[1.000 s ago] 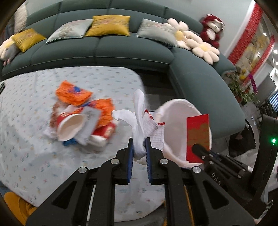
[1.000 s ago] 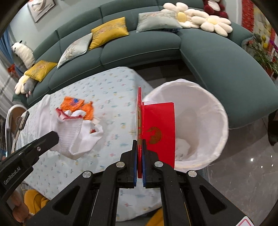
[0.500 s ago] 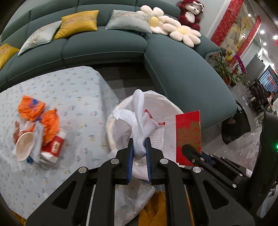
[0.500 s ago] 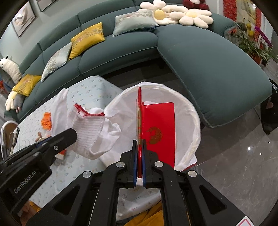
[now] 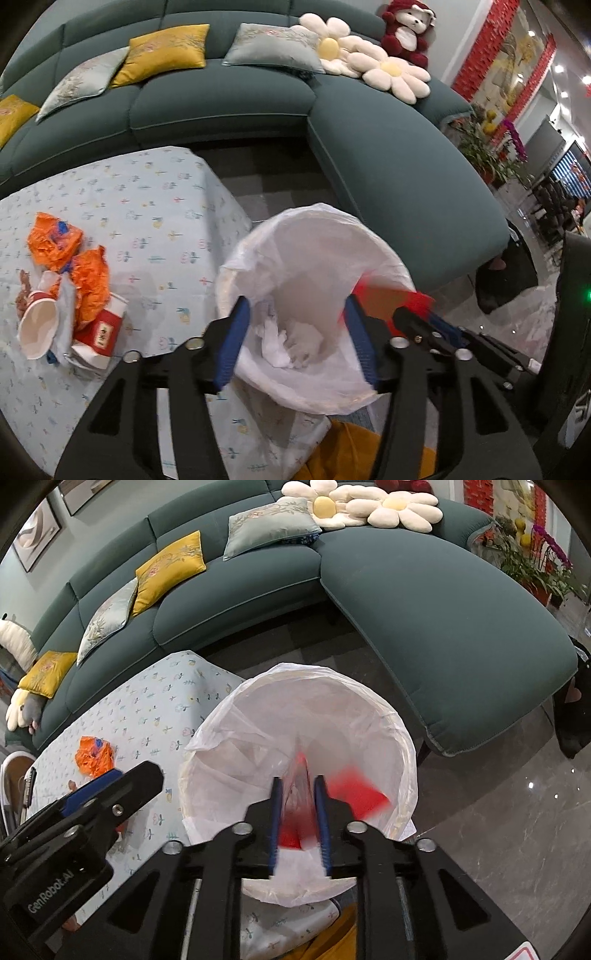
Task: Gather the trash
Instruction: 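Return both tools to the trash pile on the table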
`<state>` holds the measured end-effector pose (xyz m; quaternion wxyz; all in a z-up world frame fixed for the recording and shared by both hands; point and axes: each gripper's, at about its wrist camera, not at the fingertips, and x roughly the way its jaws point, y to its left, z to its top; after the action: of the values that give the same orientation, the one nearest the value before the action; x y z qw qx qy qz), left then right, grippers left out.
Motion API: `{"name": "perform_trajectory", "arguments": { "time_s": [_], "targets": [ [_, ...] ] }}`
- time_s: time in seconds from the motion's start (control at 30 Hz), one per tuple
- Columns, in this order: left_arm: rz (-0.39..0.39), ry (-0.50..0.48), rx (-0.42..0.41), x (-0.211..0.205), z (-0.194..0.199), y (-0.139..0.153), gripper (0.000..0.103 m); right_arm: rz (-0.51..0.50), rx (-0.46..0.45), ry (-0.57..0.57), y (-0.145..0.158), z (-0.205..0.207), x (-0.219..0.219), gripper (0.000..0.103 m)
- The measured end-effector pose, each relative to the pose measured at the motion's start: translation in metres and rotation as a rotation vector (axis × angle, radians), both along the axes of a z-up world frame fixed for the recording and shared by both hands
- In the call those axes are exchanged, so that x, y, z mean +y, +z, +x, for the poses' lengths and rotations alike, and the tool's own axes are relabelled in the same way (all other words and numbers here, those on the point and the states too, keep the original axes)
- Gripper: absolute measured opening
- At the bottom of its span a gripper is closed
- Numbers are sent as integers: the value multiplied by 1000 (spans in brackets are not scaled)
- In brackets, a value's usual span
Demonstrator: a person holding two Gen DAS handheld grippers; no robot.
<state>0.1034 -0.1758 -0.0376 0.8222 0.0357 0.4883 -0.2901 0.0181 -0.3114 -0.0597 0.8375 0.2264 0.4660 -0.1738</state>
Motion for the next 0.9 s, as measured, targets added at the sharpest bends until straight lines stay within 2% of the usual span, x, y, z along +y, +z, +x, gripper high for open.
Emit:
{"name": "perform_trajectory", "arguments": {
  "time_s": [0.1,0.2,0.27,0.47,0.7,0.8,0.9],
  "targets": [
    [-5,29,3,13,3,1,55,-3,-7,-1,3,1,4,32],
    [-3,69,-5,31,5,3,55,-1,-18,5,8,2,9,47],
    [-2,89,-17,42,4,6,55,-9,-30,13,13,3,16,60],
    [19,160,-40,83,4,10,55,-63,-71,31,30,10,45,77],
    [34,268,-54,142,9,12,60,8,-101,72,34,20,78,80],
    [52,302,-59,165,10,10,60,25,-114,146,35,25,99,80],
    [69,340,-58,188,10,7,61,-1,-77,241,33,34,125,80]
  ]
}}
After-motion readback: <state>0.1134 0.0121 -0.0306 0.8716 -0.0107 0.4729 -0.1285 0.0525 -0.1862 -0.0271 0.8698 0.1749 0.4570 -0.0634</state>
